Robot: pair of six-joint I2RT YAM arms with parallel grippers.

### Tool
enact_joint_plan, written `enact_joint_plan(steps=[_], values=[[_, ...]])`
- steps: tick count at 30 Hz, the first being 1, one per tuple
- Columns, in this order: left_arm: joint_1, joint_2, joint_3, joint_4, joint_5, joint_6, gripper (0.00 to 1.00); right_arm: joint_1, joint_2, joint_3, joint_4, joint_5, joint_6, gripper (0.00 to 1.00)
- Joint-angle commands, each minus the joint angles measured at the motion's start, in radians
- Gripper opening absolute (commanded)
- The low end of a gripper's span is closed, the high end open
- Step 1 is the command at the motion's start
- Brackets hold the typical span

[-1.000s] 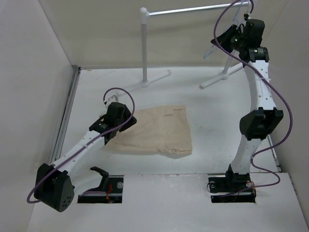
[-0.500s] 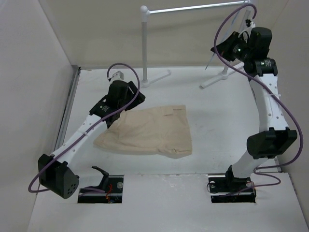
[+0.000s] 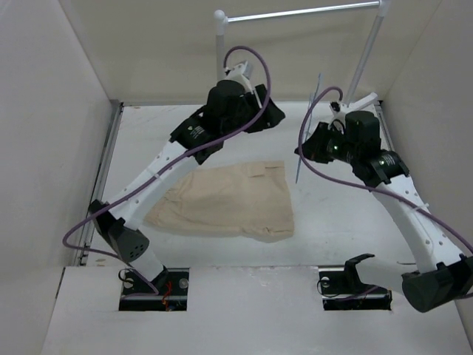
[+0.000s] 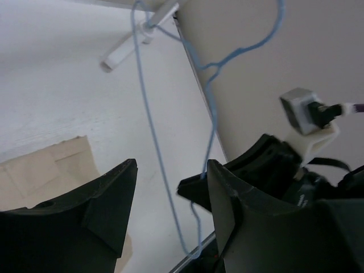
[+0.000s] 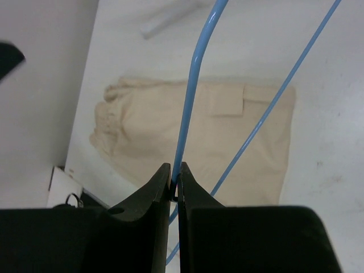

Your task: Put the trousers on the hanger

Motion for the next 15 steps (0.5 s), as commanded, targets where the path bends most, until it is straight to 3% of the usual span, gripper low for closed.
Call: enact_joint_plan(steps=[1, 15], values=[[-0.073, 0.097, 0.125, -0.049, 0.028, 0.048, 0.49, 0.046, -0.071, -0.089, -0.007, 0.071, -0.018, 0.04], [-0.213, 0.318, 0.262, -0.114, 0.018, 0.058, 0.43, 0.137, -0.26, -0.225, -0.101, 0.149, 0.042, 0.04]])
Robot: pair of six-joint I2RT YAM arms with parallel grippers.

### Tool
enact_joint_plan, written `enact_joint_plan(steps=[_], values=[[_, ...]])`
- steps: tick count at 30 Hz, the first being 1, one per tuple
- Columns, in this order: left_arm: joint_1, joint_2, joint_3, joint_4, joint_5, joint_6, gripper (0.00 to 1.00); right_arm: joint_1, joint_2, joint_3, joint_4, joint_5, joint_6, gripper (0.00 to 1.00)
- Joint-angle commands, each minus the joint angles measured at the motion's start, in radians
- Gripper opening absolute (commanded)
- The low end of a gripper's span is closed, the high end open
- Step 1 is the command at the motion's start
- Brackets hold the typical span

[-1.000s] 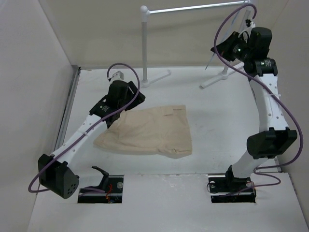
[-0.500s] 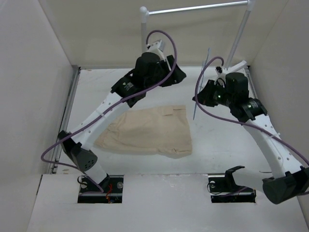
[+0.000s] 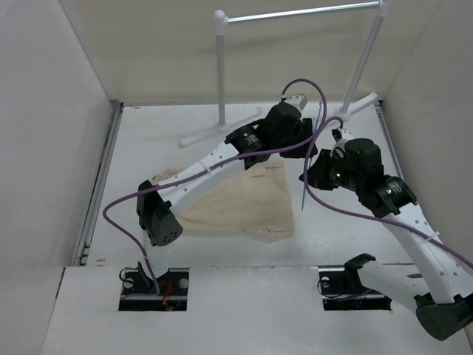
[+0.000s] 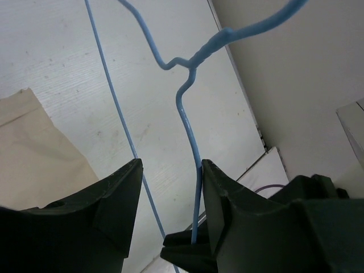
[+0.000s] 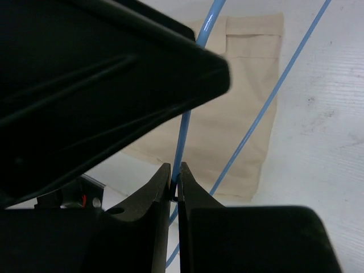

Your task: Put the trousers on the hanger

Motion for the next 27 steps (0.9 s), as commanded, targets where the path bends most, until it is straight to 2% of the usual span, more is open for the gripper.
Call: enact_joint_plan(steps=[1, 4, 6, 8, 11, 14, 16, 19, 21, 23, 25, 26, 27], values=[[-0.012, 0.017, 0.071, -0.005, -0.002, 0.019, 0.43, 0.023, -0.037, -0.016, 0.01, 0.028, 0.024, 0.04], [-0.019, 0.043, 0.082, 0.015, -0.003, 0.011, 0.42, 0.046, -0.042, -0.02, 0.002, 0.031, 0.032, 0.04], [-0.022, 0.056, 0.091, 0.024, -0.003, 0.009, 0.38, 0.064, -0.045, -0.025, -0.004, 0.05, 0.039, 0.04], [-0.022, 0.069, 0.092, 0.024, -0.006, 0.008, 0.29, 0.075, -0.054, -0.031, -0.007, 0.065, 0.044, 0.05], [-0.014, 0.063, 0.062, 0.019, -0.015, 0.002, 0.1, 0.076, -0.069, -0.034, -0.024, 0.07, 0.046, 0.05], [-0.011, 0.005, -0.024, 0.077, -0.067, -0.017, 0.04, 0.076, -0.097, -0.043, -0.05, 0.079, 0.046, 0.07], [-0.008, -0.054, -0.113, 0.156, -0.09, -0.044, 0.02, 0.061, -0.12, -0.049, -0.073, 0.085, 0.05, 0.16], [-0.008, -0.129, -0.26, 0.269, -0.118, -0.105, 0.01, 0.049, -0.173, -0.057, -0.105, 0.097, 0.067, 0.39], [-0.014, -0.176, -0.37, 0.344, -0.159, -0.151, 0.01, 0.032, -0.207, -0.063, -0.13, 0.097, 0.076, 0.45], [-0.02, -0.21, -0.461, 0.415, -0.187, -0.184, 0.0, 0.012, -0.236, -0.078, -0.151, 0.096, 0.087, 0.45], [-0.025, -0.239, -0.539, 0.476, -0.212, -0.22, 0.0, 0.0, -0.255, -0.115, -0.142, 0.096, 0.107, 0.38], [-0.031, -0.256, -0.587, 0.513, -0.227, -0.24, 0.0, -0.009, -0.256, -0.149, -0.126, 0.097, 0.125, 0.28], [-0.035, -0.264, -0.613, 0.532, -0.239, -0.25, 0.0, -0.014, -0.25, -0.166, -0.113, 0.096, 0.137, 0.21]])
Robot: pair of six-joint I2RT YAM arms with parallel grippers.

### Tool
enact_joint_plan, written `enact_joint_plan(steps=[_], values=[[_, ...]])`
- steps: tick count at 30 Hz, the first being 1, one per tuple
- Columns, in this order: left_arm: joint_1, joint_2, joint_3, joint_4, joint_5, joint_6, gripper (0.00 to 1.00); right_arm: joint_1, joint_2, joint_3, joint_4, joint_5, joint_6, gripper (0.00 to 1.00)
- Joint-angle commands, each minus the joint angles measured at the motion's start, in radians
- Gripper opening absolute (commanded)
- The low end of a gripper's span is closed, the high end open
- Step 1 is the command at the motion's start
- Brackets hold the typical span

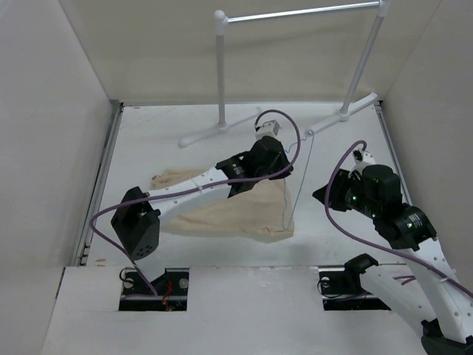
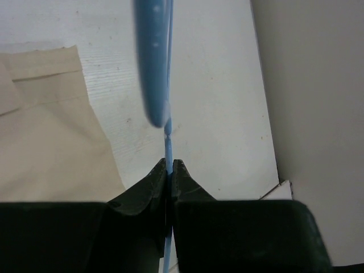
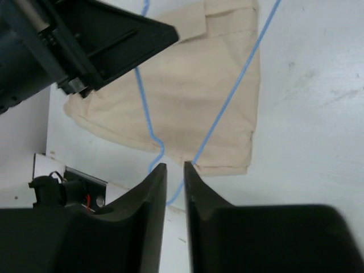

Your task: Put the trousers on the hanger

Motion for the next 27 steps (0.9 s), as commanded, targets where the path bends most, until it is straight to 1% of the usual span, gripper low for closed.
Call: enact_joint_plan(steps=[1, 2, 3, 6, 9, 12, 15, 17, 22, 27], values=[[-0.028, -0.087, -0.103, 0.196, -0.088, -0.086, 0.0, -0.02, 0.024, -0.073, 0.024, 0.013, 0.06, 0.16], [-0.043, -0.095, -0.134, 0.211, -0.111, -0.096, 0.0, -0.019, 0.038, -0.095, 0.062, 0.011, 0.069, 0.12], [-0.055, -0.099, -0.155, 0.222, -0.133, -0.103, 0.0, -0.014, 0.054, -0.121, 0.117, 0.011, 0.083, 0.09], [-0.112, -0.102, -0.231, 0.279, -0.243, -0.114, 0.0, -0.014, 0.122, -0.156, 0.232, -0.001, 0.104, 0.09], [-0.14, -0.072, -0.289, 0.348, -0.323, -0.126, 0.0, -0.008, 0.222, -0.2, 0.347, -0.012, 0.109, 0.16], [-0.141, -0.02, -0.329, 0.418, -0.364, -0.139, 0.0, -0.008, 0.323, -0.25, 0.472, -0.027, 0.113, 0.23], [-0.146, 0.028, -0.364, 0.466, -0.398, -0.169, 0.0, -0.008, 0.411, -0.267, 0.565, -0.025, 0.112, 0.36], [-0.158, 0.048, -0.376, 0.469, -0.423, -0.194, 0.0, -0.012, 0.462, -0.276, 0.604, -0.019, 0.117, 0.4], [-0.174, 0.086, -0.392, 0.471, -0.466, -0.212, 0.0, -0.017, 0.549, -0.349, 0.686, 0.033, 0.176, 0.48], [-0.175, 0.115, -0.403, 0.475, -0.467, -0.226, 0.0, -0.013, 0.626, -0.395, 0.785, 0.031, 0.19, 0.49]])
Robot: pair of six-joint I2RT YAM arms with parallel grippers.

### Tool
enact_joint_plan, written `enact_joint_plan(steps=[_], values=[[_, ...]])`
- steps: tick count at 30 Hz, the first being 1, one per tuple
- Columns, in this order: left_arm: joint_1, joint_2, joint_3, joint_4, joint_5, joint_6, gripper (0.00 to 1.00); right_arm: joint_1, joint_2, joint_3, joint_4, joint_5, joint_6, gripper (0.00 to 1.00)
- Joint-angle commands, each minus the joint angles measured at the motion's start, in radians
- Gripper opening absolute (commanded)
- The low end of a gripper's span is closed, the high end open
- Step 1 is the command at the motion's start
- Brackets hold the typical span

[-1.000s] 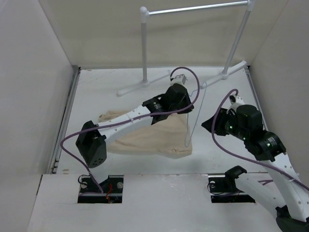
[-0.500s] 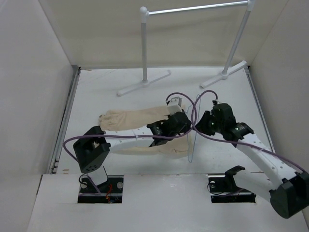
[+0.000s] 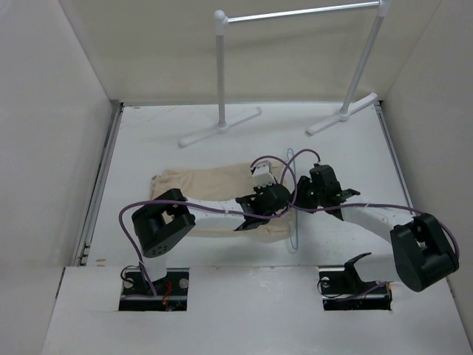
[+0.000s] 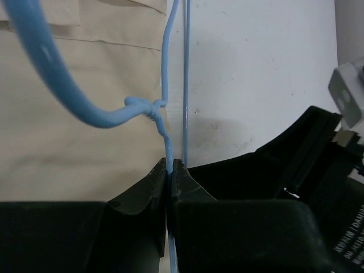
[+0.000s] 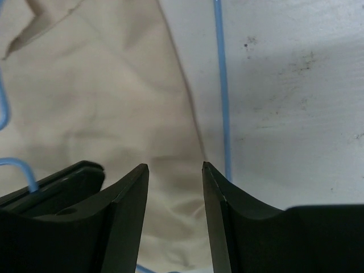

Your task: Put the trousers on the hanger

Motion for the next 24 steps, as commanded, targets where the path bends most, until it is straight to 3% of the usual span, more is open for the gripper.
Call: enact_joint_plan(steps=[1, 8, 12, 14, 24], values=[[-0.008, 0.003, -0.012, 0.061, -0.046, -0.029, 0.0, -0.002, 0.035, -0.012, 0.134, 0.033, 0.026, 0.49], [-0.009, 0.02, -0.009, 0.05, -0.045, -0.044, 0.01, 0.004, 0.14, -0.022, 0.175, 0.014, 0.029, 0.47], [0.009, 0.001, -0.023, 0.031, -0.045, -0.041, 0.01, 0.019, 0.142, -0.056, 0.247, -0.051, 0.096, 0.14], [0.023, -0.017, -0.041, 0.026, -0.04, -0.035, 0.01, 0.006, 0.095, -0.065, 0.257, -0.071, 0.119, 0.07], [0.136, -0.212, -0.247, 0.006, -0.057, 0.017, 0.01, -0.165, -0.169, 0.031, 0.054, -0.097, 0.096, 0.03]])
